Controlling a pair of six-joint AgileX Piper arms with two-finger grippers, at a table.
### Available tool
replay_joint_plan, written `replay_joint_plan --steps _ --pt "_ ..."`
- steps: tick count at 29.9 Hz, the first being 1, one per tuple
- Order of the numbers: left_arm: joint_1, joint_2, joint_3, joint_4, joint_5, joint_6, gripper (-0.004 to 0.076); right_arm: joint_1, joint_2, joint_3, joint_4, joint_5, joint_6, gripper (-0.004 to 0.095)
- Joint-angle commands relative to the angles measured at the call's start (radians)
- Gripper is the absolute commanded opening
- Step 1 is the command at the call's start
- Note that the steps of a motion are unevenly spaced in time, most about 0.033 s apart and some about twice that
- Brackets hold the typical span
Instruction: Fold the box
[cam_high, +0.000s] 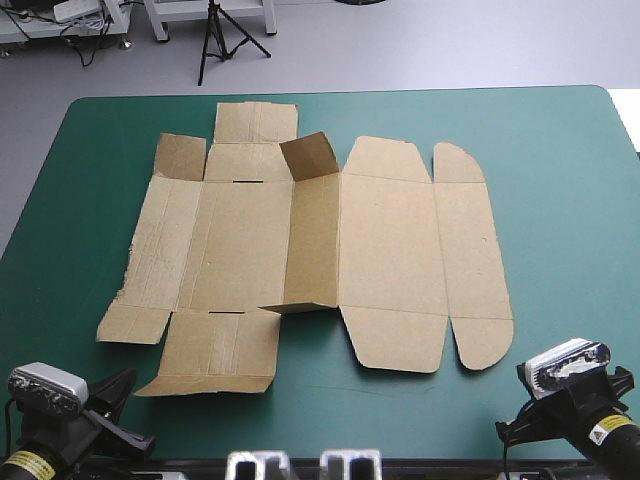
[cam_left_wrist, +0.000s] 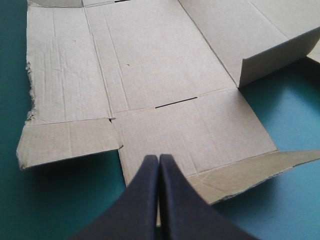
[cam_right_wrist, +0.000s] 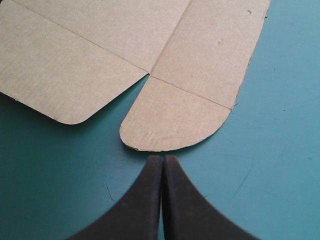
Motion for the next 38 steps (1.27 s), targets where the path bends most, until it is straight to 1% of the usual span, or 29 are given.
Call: replay_joint_plan --steps 1,11,13,16,20,25,28,33,38 --pt "-0.001 0.015 -0.029 -0.006 -0.065 -0.009 -0.0008 0.005 0.017 -0.031 0.012 -0.059 -0.007 -0.0013" --pt "-0.001 0.015 -0.029 -0.006 -0.065 -0.009 -0.0008 0.005 0.017 -0.031 0.012 -0.059 -0.007 -0.0013" --pt "-0.001 0.017 -0.029 -0.005 -0.075 -0.007 -0.0008 0.005 0.017 -0.031 0.012 -0.059 -0.007 -0.0013" --pt "-0.001 0.045 -0.041 -0.004 -0.117 -0.019 -0.0008 0.005 0.017 -0.031 0.012 -0.059 -0.007 -0.0013" --pt "-0.001 0.150 -0.074 0.008 -0.153 -0.092 -0.0008 0.005 0.017 -0.031 0.012 -0.059 -0.007 -0.0013" --pt "-0.001 0.327 -0.149 -0.008 -0.191 -0.086 0.0001 0.005 0.017 -0.031 0.012 -0.059 -0.007 -0.0013" --pt "-0.001 0.434 -0.242 -0.013 -0.217 -0.052 0.0012 0.005 0.017 -0.031 0.012 -0.059 -0.007 -0.0013" --pt "-0.001 0.642 -0.410 -0.015 -0.174 0.000 0.0017 0.005 0.017 -0.031 0.012 -0.059 -0.007 -0.0013" --pt "-0.001 0.821 -0.522 -0.096 -0.134 0.107 0.0017 0.005 0.017 -0.031 0.012 -0.059 -0.007 -0.0013"
